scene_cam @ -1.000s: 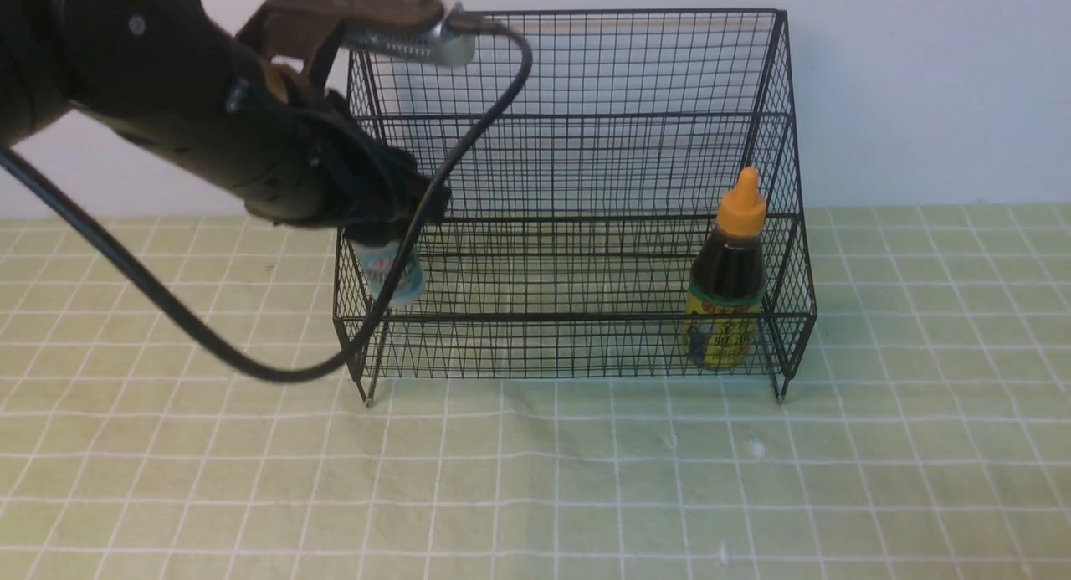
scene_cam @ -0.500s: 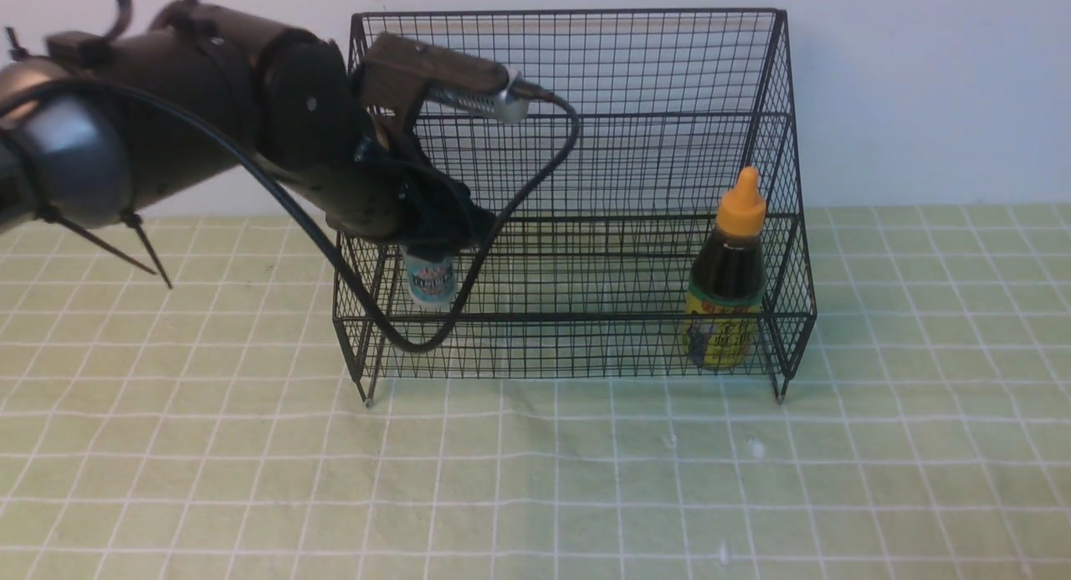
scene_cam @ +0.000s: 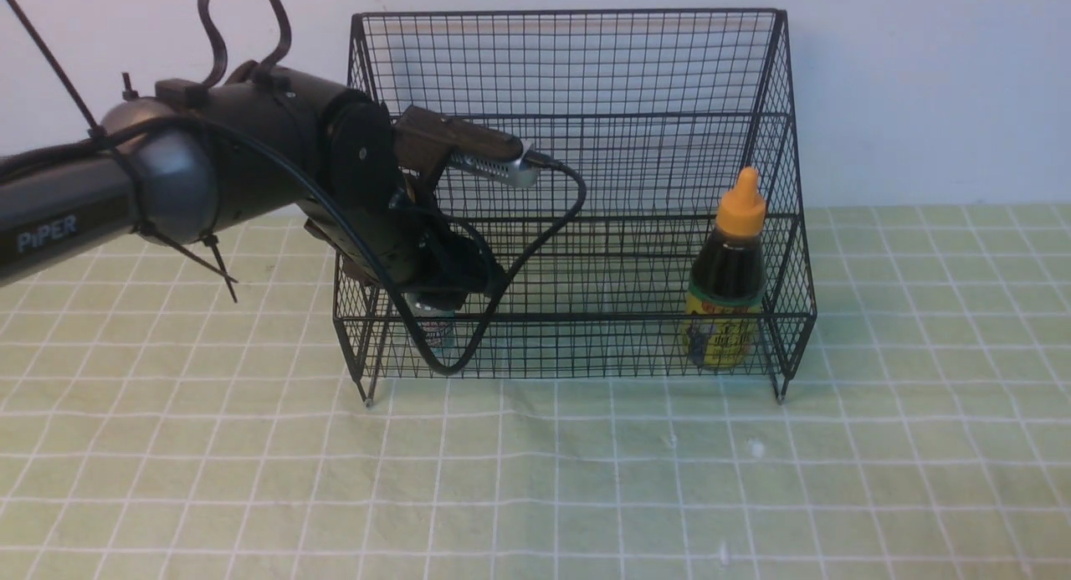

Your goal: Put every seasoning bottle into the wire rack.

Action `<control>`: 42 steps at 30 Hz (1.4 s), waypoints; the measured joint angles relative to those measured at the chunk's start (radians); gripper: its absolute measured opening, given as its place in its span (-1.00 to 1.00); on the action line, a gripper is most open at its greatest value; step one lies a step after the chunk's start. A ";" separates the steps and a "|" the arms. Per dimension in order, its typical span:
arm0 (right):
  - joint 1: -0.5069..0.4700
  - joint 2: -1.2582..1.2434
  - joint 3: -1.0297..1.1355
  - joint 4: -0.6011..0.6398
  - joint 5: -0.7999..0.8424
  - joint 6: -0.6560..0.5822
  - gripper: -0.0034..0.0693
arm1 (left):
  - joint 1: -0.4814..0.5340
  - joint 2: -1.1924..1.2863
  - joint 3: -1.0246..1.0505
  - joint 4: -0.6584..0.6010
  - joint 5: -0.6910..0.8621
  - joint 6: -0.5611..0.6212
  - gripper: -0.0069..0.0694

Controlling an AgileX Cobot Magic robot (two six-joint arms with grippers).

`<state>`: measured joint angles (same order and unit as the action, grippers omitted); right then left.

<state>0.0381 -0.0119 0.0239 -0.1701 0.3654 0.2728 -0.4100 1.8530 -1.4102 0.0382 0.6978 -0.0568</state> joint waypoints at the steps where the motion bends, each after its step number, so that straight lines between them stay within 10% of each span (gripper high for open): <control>1: 0.000 0.000 0.000 0.000 0.000 0.000 -0.95 | 0.000 0.000 -0.002 0.000 0.006 0.000 0.15; 10: 0.000 0.000 0.000 0.000 0.000 0.000 -0.95 | 0.000 -0.048 -0.080 0.033 0.138 0.000 0.33; 20: 0.000 0.000 0.000 0.000 0.000 0.000 -0.95 | 0.000 -0.355 -0.225 0.122 0.392 0.000 -0.72; 25: 0.000 0.000 0.000 0.000 0.000 0.000 -0.95 | 0.000 -0.586 -0.215 0.162 0.438 -0.052 -0.83; 42: 0.000 0.000 0.000 0.000 0.000 0.000 -0.95 | 0.000 -1.399 0.572 0.179 -0.042 -0.236 -0.83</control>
<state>0.0381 -0.0119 0.0239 -0.1701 0.3654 0.2728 -0.4100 0.4535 -0.8381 0.2169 0.6561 -0.2926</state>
